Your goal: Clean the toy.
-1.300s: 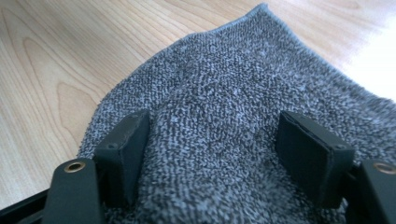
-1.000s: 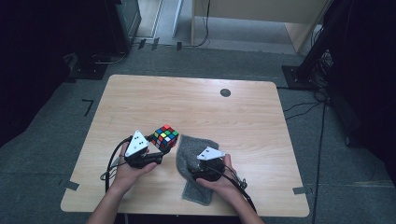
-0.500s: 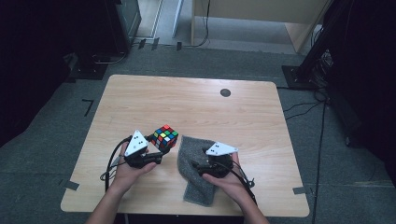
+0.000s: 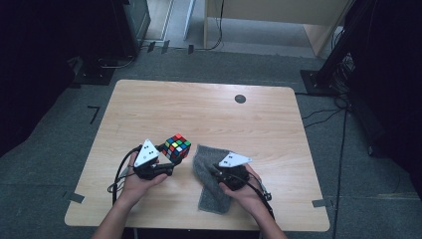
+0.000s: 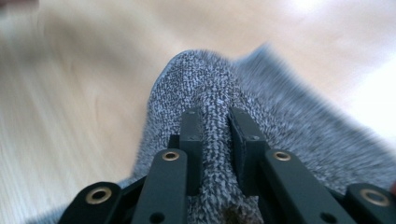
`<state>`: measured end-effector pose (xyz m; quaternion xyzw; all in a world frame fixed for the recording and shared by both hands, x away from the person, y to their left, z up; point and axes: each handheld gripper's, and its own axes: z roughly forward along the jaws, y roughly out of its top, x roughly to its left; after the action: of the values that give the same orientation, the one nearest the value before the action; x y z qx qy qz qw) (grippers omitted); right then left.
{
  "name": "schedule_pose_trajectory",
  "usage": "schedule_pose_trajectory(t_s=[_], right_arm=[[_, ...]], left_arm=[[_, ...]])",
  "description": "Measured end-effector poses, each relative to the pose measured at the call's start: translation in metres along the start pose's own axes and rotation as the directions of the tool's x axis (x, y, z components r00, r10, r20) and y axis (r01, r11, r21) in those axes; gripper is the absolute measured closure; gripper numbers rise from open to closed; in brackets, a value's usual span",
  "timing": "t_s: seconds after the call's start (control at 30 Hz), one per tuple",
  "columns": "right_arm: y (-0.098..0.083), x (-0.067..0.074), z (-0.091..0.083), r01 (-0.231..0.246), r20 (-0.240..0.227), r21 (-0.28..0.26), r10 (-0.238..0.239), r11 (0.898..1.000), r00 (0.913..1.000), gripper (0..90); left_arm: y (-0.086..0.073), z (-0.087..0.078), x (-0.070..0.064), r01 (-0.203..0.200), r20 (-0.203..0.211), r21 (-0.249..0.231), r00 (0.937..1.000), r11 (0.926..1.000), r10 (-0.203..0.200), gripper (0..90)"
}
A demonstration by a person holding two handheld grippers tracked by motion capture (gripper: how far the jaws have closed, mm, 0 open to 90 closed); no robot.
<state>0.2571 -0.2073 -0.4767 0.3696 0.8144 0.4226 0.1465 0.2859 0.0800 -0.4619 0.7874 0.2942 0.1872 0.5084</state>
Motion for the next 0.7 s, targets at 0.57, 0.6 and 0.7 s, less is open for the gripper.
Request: schedule_pose_trajectory(t_s=[0.57,0.6,0.7], right_arm=[[0.005,-0.015,-0.018,-0.036,0.003,-0.15,0.036,0.988,0.9993,33.0],[0.004,-0.014,-0.015,-0.008,-0.001,-0.141,0.008,0.99,1.0,27.8],[-0.002,-0.013,-0.001,0.034,-0.031,-0.047,-0.035,0.998,0.9989,15.8]], left_arm=[[0.0,0.003,-0.003,-0.017,0.013,0.014,0.9998,0.9998,0.017,33.6],[-0.001,0.003,-0.004,-0.016,0.014,0.014,0.9998,0.9998,0.016,33.6],[-0.001,0.004,-0.006,-0.024,0.021,0.019,0.9995,0.9995,0.023,33.6]])
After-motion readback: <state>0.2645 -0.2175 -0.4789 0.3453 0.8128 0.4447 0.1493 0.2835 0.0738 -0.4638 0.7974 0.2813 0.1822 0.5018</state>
